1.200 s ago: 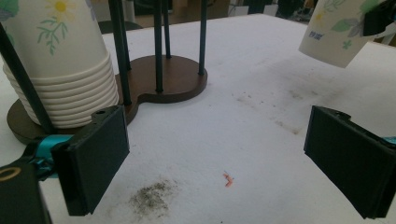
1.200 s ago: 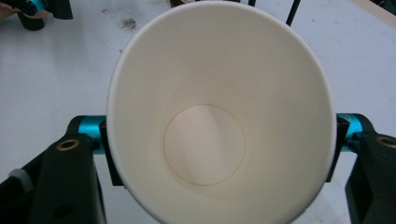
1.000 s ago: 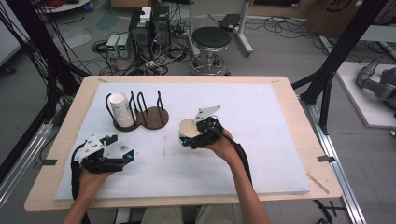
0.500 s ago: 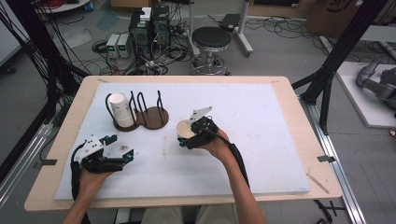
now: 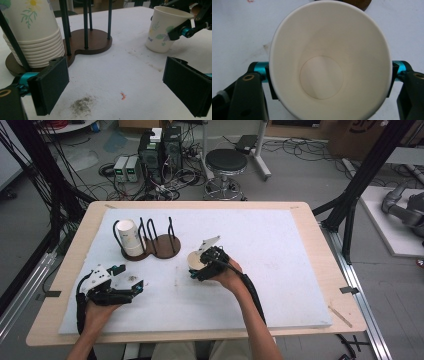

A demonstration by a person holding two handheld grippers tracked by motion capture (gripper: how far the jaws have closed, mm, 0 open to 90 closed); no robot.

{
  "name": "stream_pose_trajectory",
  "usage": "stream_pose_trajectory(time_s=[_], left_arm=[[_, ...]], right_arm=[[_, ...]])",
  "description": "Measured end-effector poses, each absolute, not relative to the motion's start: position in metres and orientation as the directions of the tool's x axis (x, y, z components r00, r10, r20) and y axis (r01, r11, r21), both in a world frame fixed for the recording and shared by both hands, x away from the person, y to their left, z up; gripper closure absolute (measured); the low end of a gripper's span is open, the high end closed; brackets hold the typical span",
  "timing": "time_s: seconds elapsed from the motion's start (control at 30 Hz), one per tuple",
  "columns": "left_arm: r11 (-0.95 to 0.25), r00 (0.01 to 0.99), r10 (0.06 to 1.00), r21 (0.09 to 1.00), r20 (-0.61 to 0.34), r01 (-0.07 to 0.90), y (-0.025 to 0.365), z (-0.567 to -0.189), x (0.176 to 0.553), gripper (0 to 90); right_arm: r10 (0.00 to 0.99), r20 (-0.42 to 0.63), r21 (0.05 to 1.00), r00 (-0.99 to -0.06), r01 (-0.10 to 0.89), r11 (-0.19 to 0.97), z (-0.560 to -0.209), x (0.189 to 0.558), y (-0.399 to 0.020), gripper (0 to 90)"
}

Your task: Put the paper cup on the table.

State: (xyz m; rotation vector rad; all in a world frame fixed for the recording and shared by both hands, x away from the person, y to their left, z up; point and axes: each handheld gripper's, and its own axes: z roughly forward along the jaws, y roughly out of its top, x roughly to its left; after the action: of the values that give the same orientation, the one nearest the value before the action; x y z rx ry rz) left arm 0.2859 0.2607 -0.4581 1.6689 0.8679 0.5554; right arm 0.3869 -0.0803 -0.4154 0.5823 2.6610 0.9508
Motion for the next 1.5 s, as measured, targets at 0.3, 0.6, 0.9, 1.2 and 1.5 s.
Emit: stream_pose_trajectory(time_s=[0.3,0.6,0.9,1.2,1.5], left_arm=[[-0.113,0.618,0.783,0.959,-0.075,0.261,0.26,-0.458,0.286,6.7],[-0.117,0.62,0.782,0.959,-0.073,0.26,0.26,-0.458,0.286,6.7],[-0.117,0.621,0.78,0.959,-0.073,0.259,0.26,-0.458,0.286,6.7],[-0.116,0.622,0.78,0.959,-0.074,0.259,0.26,-0.458,0.286,6.7],[-0.116,0.622,0.78,0.959,-0.073,0.259,0.26,-0.458,0.286,6.7]], right_arm=[[0.456,-0.09,0.661,-0.885,0.29,0.692,-0.418,0.388,-0.078,28.5],[0.462,-0.076,0.67,-0.883,0.298,0.68,-0.42,0.389,-0.079,25.6],[0.463,-0.085,0.647,-0.882,0.305,0.699,-0.425,0.389,-0.075,18.0],[0.479,-0.074,0.655,-0.875,0.32,0.685,-0.424,0.387,-0.081,16.1],[0.502,-0.074,0.678,-0.862,0.326,0.659,-0.424,0.378,-0.096,16.1]])
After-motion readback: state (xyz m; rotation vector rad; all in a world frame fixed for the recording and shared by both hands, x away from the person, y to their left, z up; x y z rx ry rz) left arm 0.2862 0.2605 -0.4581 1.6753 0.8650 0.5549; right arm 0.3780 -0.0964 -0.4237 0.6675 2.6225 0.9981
